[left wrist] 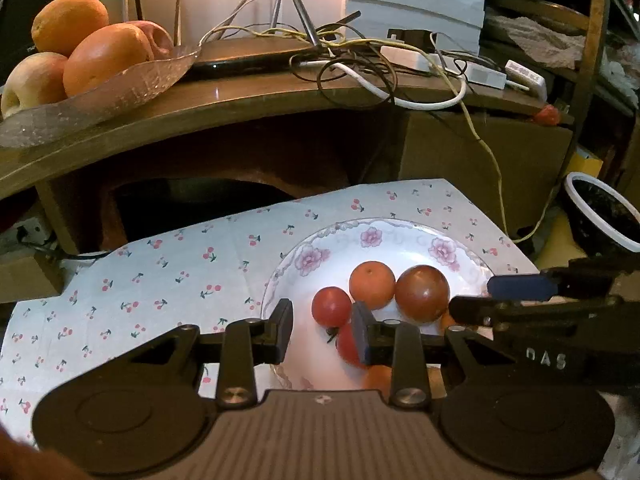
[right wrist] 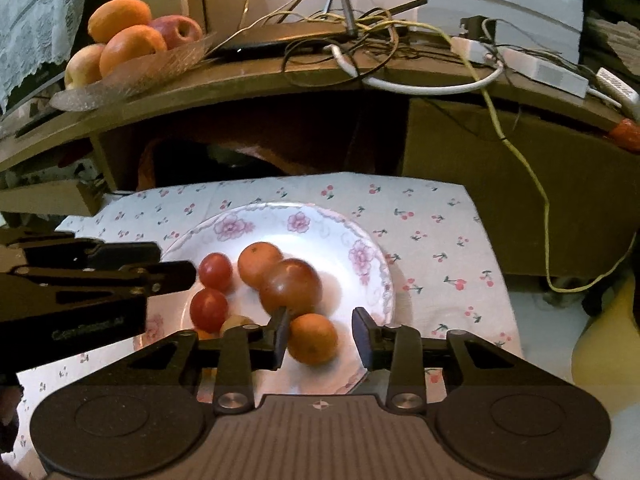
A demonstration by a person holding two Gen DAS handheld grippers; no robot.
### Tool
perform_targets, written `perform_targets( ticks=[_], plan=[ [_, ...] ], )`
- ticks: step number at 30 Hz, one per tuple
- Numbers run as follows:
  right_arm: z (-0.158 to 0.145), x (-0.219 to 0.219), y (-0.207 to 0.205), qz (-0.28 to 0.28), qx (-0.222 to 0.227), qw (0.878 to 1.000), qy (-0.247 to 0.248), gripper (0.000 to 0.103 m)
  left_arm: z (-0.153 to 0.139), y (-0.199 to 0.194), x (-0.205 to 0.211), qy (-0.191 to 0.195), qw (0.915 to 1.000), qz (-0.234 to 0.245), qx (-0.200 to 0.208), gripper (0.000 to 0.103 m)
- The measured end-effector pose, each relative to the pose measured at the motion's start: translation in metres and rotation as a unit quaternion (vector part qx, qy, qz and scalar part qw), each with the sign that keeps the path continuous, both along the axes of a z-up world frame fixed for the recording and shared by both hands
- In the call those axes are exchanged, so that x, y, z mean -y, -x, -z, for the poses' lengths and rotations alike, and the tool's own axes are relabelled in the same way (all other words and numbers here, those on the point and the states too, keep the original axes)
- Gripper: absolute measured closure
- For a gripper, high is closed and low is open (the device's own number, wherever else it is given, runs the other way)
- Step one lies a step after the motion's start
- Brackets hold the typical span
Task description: Organize fruits
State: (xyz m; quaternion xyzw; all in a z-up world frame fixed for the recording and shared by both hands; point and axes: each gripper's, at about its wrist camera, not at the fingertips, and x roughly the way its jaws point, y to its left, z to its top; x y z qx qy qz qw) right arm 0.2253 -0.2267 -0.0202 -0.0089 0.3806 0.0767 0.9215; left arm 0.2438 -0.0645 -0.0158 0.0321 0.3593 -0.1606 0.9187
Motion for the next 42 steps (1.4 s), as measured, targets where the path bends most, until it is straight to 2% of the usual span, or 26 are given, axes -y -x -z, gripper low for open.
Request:
perform_targets(
  ticks=[17, 20, 22, 29, 34, 42],
  plan=[
    [-0.004, 0.006, 0.007, 0.003, -0.001, 1.0, -0.002, 0.061, -0.001, 0.019, -0.004, -0.009, 0.9998, -0.016, -0.01, 0.052],
    [-0.004, 0.006, 0.009, 0.001, -0.003, 1.0, -0.003, 0.06, -0.001, 0.021, -0.004, -0.005, 0.9997, -0.02, -0.011, 0.046],
    [-0.004, 0.005, 0.01, -0.001, -0.004, 1.0, 0.0, 0.06, -0.002, 0.023, -0.005, -0.005, 0.9996, -0.026, -0.011, 0.038],
    [-0.005, 0.004, 0.014, -0.001, -0.007, 1.0, -0.001, 0.053, -0.001, 0.028, -0.007, -0.01, 0.999, -0.042, -0.011, 0.029],
    [-0.009, 0.003, 0.02, -0.002, -0.005, 1.0, -0.001, 0.052, -0.002, 0.034, -0.009, -0.011, 0.9984, -0.055, -0.006, 0.017],
    [-0.012, 0.004, 0.032, -0.004, -0.009, 1.0, 0.001, 0.049, -0.002, 0.047, -0.012, -0.025, 0.997, -0.073, -0.003, 0.005]
  ],
)
